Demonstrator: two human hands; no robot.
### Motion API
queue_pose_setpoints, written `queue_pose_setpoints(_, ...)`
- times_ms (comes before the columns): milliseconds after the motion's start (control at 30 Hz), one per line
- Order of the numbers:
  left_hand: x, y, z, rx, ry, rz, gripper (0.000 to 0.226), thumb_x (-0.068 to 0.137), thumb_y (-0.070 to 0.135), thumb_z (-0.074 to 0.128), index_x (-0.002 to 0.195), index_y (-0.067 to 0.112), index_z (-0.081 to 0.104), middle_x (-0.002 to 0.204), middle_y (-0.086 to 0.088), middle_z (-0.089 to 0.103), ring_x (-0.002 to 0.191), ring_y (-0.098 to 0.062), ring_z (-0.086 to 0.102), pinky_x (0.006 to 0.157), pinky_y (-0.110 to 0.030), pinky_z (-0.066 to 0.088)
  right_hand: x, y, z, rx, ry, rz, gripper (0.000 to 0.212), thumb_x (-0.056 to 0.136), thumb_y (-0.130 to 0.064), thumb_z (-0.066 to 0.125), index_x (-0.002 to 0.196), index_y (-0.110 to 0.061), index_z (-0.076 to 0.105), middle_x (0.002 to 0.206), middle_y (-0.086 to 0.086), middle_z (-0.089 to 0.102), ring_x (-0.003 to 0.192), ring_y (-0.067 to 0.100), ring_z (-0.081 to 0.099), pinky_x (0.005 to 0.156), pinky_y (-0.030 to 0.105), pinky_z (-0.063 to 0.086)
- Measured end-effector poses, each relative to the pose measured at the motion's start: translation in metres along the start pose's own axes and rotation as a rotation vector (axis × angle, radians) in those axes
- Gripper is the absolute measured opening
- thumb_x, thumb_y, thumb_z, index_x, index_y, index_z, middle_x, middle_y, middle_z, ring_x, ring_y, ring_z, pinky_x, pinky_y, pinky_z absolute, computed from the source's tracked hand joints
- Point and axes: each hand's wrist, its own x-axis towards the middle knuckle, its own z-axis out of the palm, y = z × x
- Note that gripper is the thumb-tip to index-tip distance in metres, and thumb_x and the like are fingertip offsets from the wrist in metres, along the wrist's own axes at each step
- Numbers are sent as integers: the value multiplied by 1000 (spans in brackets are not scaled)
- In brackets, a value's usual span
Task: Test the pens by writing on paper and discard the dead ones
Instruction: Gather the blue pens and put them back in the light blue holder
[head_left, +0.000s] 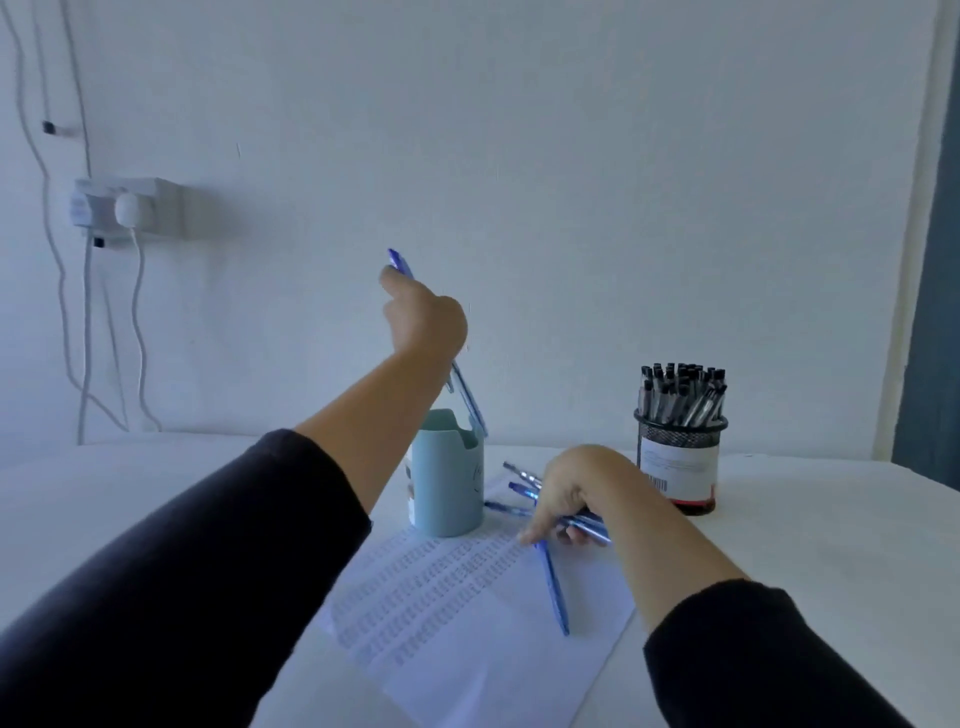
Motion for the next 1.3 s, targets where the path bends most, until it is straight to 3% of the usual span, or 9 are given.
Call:
queue_pose_setpoints(133, -2, -17, -24, 144, 48, 442, 71, 91, -6, 29, 152, 22, 6, 152, -8, 22, 112, -22, 44, 78, -26, 40, 2, -15, 7, -144, -18, 75, 39, 96, -27, 54, 62, -10, 45, 33, -3, 43, 25, 10, 38, 39, 13, 31)
queue_pose_setpoints(233, 3, -36, -32, 186, -9, 542, 75, 89, -11, 30, 152, 20, 4, 156, -6, 14, 135, -22, 31, 102, -24, 33, -4, -14, 6, -119, 38, 26, 33, 93, -15, 53, 61, -8, 47, 35, -1, 47, 40, 13, 41, 47, 20, 33)
queue_pose_setpoints(300, 9, -47, -37, 236, -101, 508, 75, 88, -11, 31, 152, 19, 5, 156, -9, 17, 137, -27, 31, 110, -34, 33, -7, -8, 2, -5, 133, -24, 20, 90, -12, 52, 72, -4, 52, 52, 5, 55, 48, 15, 44, 51, 24, 38)
queue_pose_setpoints(400, 13, -56, -41, 270, -243, 363, 63, 90, -10, 33, 146, 15, 20, 122, -13, 48, 87, -24, 55, 70, -35, 52, -9, 0, -11, 117, 316, -100, 16, 92, -11, 52, 106, -3, 49, 83, 9, 48, 65, 17, 47, 67, 29, 42)
queue_pose_setpoints(500, 16, -54, -42, 280, -360, 273, 44, 88, -13, 35, 122, 14, 38, 83, -2, 42, 68, -15, 40, 60, -29, 41, -12, 5, -21, 564, 361, -184, 21, 93, -6, 52, 112, -2, 44, 102, 18, 49, 82, 29, 57, 83, 39, 51)
queue_pose_setpoints(633, 20, -53, -46, 314, -409, 255, 37, 88, -10, 36, 112, 17, 42, 83, -5, 40, 68, -16, 37, 61, -27, 36, -20, -3, -29, 1134, 521, -369, 20, 95, -2, 49, 114, -5, 42, 91, 14, 48, 62, 21, 58, 64, 37, 53)
queue_pose_setpoints(900, 16, -63, -56, 195, -373, 184, 26, 85, -9, 37, 88, 14, 49, 69, -4, 50, 65, -16, 49, 58, -24, 40, -17, -51, -43, 1604, 1243, -741, 22, 90, 2, 46, 98, -17, 38, 83, 8, 51, 61, 18, 51, 53, 25, 45)
queue_pose_setpoints(1067, 11, -78, -61, 140, -324, 162, 25, 82, -10, 40, 77, 12, 51, 68, -6, 48, 72, -20, 47, 60, -26, 37, 6, -85, -26, 1567, 1206, -802, 24, 88, 0, 48, 107, -14, 42, 91, 16, 57, 67, 22, 56, 51, 17, 45)
queue_pose_setpoints(1300, 6, -85, -67, 52, -338, 122, 19, 85, -3, 41, 84, 11, 54, 73, -8, 50, 67, -19, 46, 59, -28, 37, 22, -91, -8, 1035, 1026, -780, 21, 86, 1, 49, 101, -12, 41, 72, -2, 44, 56, 12, 43, 43, 11, 34)
